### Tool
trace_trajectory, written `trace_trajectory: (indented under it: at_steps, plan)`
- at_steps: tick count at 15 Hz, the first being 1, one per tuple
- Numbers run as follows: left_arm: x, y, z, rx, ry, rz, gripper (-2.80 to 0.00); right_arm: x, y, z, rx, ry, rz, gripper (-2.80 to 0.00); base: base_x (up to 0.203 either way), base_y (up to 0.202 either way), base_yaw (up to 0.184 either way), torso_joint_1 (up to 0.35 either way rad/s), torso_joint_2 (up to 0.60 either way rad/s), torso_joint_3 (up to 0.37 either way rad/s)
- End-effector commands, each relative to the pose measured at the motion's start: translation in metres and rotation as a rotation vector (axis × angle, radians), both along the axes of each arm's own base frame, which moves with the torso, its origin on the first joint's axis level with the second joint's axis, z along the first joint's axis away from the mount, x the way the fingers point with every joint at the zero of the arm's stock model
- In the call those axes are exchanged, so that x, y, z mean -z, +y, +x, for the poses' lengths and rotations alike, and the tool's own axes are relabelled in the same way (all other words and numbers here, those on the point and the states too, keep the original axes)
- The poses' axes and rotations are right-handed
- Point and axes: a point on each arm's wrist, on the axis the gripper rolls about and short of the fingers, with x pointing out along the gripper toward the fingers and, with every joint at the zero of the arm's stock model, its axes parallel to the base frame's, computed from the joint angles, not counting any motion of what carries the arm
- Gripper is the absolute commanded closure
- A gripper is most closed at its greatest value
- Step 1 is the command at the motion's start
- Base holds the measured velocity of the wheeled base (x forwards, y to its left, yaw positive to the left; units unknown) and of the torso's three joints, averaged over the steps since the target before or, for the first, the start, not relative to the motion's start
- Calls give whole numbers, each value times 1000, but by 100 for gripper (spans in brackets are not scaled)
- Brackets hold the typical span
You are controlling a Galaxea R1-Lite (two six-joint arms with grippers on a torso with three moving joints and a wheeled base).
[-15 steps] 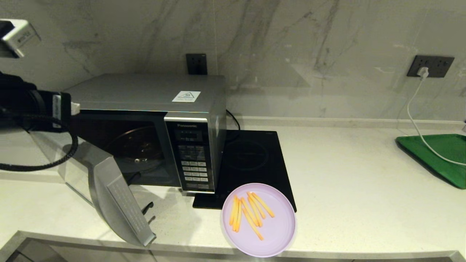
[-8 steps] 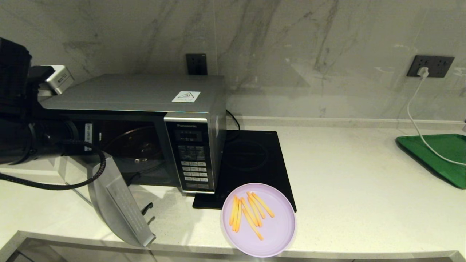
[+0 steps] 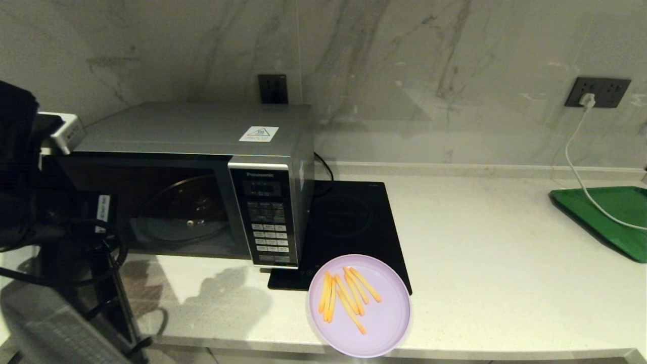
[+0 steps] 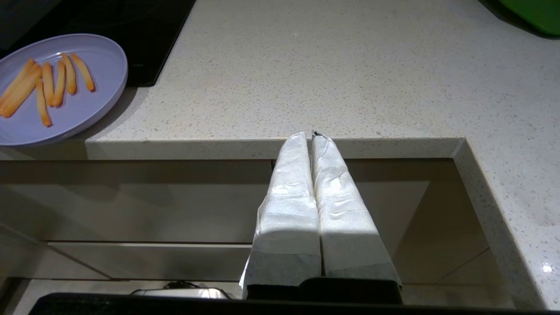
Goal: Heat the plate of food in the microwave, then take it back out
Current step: Open the microwave oven
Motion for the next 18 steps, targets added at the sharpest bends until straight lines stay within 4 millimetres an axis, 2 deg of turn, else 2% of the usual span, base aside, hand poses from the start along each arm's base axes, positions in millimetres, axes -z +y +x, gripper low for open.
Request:
trace_trajectory:
  at_steps: [1, 4, 7, 9, 13, 18]
  plan:
    - [-17, 16, -25, -39, -88, 20, 0, 0, 0, 0, 0, 0, 1, 0, 0, 0, 0, 0, 0, 0]
    - [-28, 44, -41, -157, -124, 83, 0, 0, 0, 0, 0, 1, 1, 0, 0, 0, 0, 0, 0, 0]
    - [-42, 46, -62, -112, -186, 94, 0, 0, 0, 0, 0, 1, 1, 0, 0, 0, 0, 0, 0, 0]
    - [-37, 47, -59, -102, -166, 79, 0, 0, 0, 0, -1, 1, 1, 0, 0, 0, 0, 0, 0, 0]
    - [-7, 69, -41, -225, -41, 51, 0, 0, 0, 0, -1, 1, 1, 0, 0, 0, 0, 0, 0, 0]
    - [2, 87, -34, -287, 8, 22, 0, 0, 0, 0, -1, 1, 1, 0, 0, 0, 0, 0, 0, 0]
